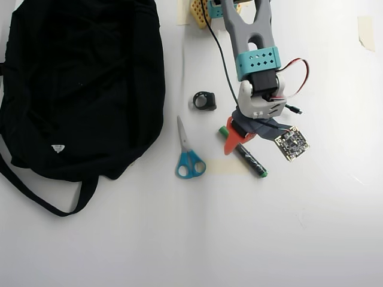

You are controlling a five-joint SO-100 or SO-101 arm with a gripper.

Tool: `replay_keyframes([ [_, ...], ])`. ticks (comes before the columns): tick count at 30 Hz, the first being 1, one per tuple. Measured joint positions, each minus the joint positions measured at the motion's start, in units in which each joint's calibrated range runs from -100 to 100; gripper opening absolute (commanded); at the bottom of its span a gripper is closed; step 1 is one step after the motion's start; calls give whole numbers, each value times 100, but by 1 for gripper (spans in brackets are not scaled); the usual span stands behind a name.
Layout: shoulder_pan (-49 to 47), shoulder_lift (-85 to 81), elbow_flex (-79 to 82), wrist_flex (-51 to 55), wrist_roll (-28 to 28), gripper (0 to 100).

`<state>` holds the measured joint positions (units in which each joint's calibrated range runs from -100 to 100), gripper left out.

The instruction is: Put the green marker into the black bag

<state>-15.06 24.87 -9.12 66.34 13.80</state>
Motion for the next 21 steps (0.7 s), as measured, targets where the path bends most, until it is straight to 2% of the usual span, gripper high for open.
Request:
replay_keyframes([
  [21, -287, 166, 24, 0, -83, 30],
])
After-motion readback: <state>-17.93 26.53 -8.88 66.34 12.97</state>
